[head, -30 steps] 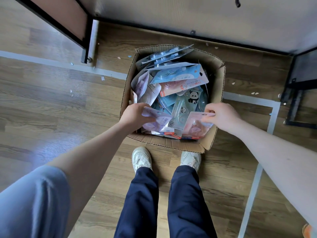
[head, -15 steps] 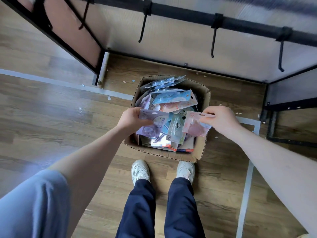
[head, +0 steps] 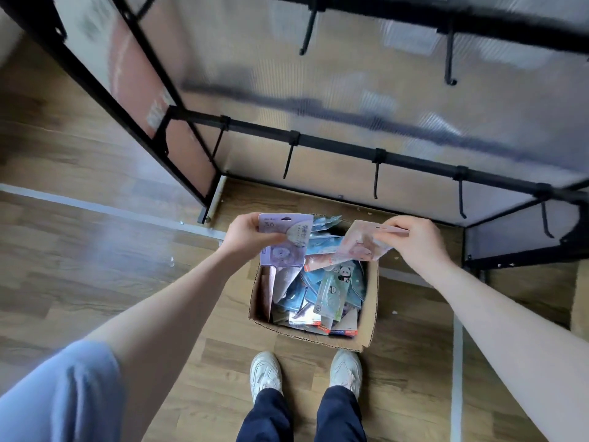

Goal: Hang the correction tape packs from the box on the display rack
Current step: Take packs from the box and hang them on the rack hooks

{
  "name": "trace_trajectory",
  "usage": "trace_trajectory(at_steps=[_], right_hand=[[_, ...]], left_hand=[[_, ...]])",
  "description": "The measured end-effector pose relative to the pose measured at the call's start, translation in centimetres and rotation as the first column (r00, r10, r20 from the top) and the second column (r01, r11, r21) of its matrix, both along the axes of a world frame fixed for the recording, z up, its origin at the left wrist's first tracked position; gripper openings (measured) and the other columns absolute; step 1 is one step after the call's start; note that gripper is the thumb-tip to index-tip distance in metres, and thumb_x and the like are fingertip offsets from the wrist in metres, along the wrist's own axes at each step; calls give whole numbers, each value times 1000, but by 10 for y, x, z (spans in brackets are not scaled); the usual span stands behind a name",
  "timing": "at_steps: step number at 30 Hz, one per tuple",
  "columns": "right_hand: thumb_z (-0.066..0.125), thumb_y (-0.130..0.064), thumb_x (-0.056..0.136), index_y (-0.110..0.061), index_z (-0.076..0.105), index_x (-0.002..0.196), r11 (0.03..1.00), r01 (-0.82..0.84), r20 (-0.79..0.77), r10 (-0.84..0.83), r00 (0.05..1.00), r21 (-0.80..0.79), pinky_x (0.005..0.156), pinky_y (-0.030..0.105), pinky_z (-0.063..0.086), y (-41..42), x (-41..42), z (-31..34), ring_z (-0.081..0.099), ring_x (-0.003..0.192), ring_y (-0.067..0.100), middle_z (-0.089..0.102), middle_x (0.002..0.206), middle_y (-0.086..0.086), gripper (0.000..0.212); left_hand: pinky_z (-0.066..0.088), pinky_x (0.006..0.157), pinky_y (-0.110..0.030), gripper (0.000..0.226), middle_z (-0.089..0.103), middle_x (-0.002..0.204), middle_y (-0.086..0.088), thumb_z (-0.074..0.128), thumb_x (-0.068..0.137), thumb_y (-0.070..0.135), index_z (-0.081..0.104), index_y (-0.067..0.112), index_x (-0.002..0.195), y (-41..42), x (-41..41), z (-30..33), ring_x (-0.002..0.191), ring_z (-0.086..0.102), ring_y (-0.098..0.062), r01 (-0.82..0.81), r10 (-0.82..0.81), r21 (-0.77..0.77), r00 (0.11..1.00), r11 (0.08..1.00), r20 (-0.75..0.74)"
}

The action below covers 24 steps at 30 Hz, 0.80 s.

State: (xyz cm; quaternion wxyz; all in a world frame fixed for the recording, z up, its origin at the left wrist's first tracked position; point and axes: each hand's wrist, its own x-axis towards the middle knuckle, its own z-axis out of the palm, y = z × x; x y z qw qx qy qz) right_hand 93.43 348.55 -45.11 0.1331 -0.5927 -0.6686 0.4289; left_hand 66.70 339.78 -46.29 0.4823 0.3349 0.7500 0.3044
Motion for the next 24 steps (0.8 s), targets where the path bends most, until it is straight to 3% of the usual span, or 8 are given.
trace_trajectory(at_steps=[3, 8, 20, 24], right_hand=[[72, -13, 79, -20, 67, 72, 999, 29, -44, -27, 999, 44, 61, 27, 39, 4, -9, 32, 53, 66, 12, 63, 67, -9, 12], [71, -16, 81, -17, 70, 78, 989, 2, -55, 6, 998, 151, 68, 34, 47, 9, -21, 89, 60, 75, 17, 65, 72, -6, 3], [70, -14, 82, -16, 66, 73, 930, 26, -90, 8, 996, 367, 57, 27, 38, 23, -42, 241, 52, 67, 13, 63, 68, 0, 10], [72, -12, 80, -11, 68, 72, 899, 79, -136, -22, 990, 431, 56, 29, 37, 30, -37, 289, 59, 72, 25, 66, 70, 6, 9]], left_hand=[[55, 80, -36, 23, 72, 83, 3, 80, 72, 5, 69, 24, 77, 3, -4, 31, 77, 65, -13, -20, 19, 56, 1000, 998, 22], [55, 77, -34, 20, 72, 83, 4, 80, 72, 7, 69, 21, 81, 11, -13, 87, 79, 67, -15, -23, 21, 127, 1000, 992, 10], [57, 79, -36, 20, 74, 88, -2, 80, 74, 8, 69, 20, 84, 32, -37, 249, 85, 71, -19, -21, 33, 359, 999, 933, -28], [54, 59, -18, 20, 71, 75, 9, 79, 76, 6, 67, 21, 82, 37, -34, 306, 67, 68, -2, 9, 2, 453, 1000, 892, -24]])
